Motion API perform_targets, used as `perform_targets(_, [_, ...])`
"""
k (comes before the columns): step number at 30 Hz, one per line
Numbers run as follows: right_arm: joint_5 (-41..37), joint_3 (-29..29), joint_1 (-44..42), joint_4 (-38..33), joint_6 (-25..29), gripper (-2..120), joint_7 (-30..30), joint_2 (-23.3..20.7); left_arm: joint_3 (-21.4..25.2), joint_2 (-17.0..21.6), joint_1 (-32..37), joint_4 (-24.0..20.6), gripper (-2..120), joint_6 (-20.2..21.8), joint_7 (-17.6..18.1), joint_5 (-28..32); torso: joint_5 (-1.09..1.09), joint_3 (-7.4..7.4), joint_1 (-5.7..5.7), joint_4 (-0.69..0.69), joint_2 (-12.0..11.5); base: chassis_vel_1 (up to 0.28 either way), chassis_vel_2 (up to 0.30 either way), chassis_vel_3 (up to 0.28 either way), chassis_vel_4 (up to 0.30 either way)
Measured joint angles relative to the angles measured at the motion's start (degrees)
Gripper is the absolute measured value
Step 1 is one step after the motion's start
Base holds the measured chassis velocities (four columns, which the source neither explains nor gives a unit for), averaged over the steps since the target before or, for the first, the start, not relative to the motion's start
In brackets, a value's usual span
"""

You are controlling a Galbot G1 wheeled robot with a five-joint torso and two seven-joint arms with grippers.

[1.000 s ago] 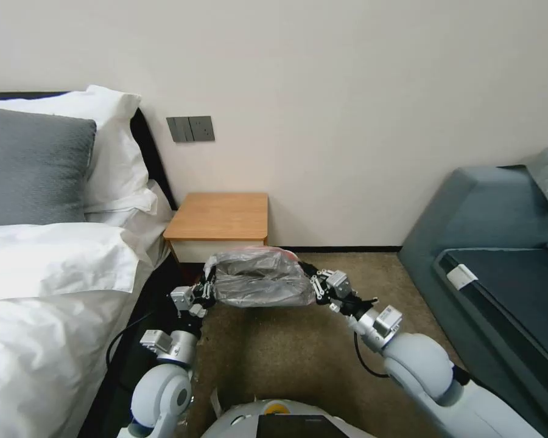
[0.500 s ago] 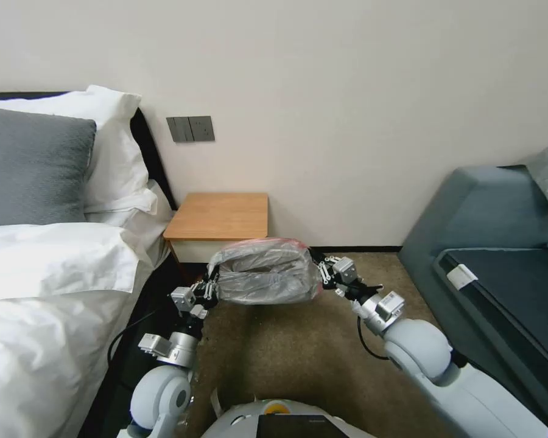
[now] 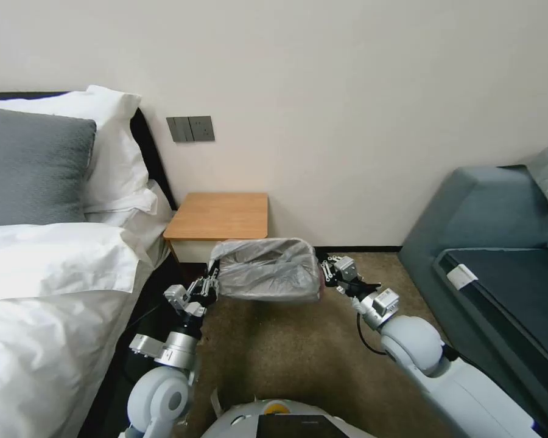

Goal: Pick up the garbage bag from the table and place it over the trash can.

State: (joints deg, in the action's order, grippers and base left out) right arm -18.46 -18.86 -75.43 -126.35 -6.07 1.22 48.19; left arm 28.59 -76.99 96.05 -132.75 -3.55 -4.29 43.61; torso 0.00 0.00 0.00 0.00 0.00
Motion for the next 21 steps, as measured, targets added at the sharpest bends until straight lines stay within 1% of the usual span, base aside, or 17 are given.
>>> perform_targets(1, [0.0, 0.0, 0.0, 0.0, 0.0, 0, 0.0, 0.0, 0.0, 0.0, 0.0, 0.0, 9, 0.0, 0.0, 0.0, 0.00, 0.00, 0.00, 0.00, 0.0, 0.000, 0.000, 0.000, 0.000])
perform_targets(2, [0.3, 0.1, 0.1, 0.6, 0.3, 0, 0.0, 0.2, 0.0, 0.0, 0.1, -0.8, 9, 0.6, 0.5, 1.8, 0.00, 0.00, 0.00, 0.00, 0.0, 0.000, 0.000, 0.000, 0.000])
perform_targets(3, [0.6, 0.1, 0.3, 1.2, 0.6, 0, -0.1, 0.3, 0.0, -0.1, 0.1, -1.3, 9, 1.0, 0.8, 2.8, -0.01, 0.00, 0.00, -0.02, 0.0, 0.000, 0.000, 0.000, 0.000])
perform_targets(4, [0.7, 0.2, 0.4, 1.6, 0.8, 0, -0.2, 0.4, -0.1, -0.1, 0.2, -1.6, 9, 1.3, 1.0, 3.4, 0.00, 0.00, 0.00, -0.01, 0.0, 0.000, 0.000, 0.000, 0.000])
perform_targets(9, [2.7, 0.3, 1.0, 4.2, 2.4, 0, -0.4, 1.1, -0.2, -0.3, 0.6, -2.4, 9, 2.5, 1.9, 5.1, 0.00, 0.00, 0.00, 0.00, 0.0, 0.000, 0.000, 0.000, 0.000])
perform_targets(14, [5.5, 0.1, 0.6, 5.6, 4.1, 0, -0.6, 2.0, -0.2, -0.4, 0.7, -2.4, 9, 3.1, 3.0, 4.8, 0.00, 0.00, 0.00, 0.01, 0.0, 0.000, 0.000, 0.000, 0.000])
perform_targets(17, [10.0, -1.0, -1.7, 5.4, 5.0, 0, -2.2, 3.0, 0.1, -0.3, 0.5, -1.5, 9, 4.1, 5.0, 3.4, -0.01, 0.00, 0.00, 0.00, 0.0, 0.000, 0.000, 0.000, 0.000])
perform_targets(18, [10.0, -1.0, -1.7, 5.4, 5.0, 0, -2.2, 3.0, 0.1, -0.3, 0.5, -1.5, 9, 4.1, 5.0, 3.4, -0.01, 0.00, 0.00, 0.00, 0.0, 0.000, 0.000, 0.000, 0.000])
perform_targets(21, [15.8, -3.1, -4.7, 3.2, 5.0, 0, -4.1, 4.9, 0.7, -0.4, 0.2, -0.4, 9, 4.9, 7.0, 1.9, -0.01, 0.00, 0.00, -0.01, 0.0, 0.000, 0.000, 0.000, 0.000])
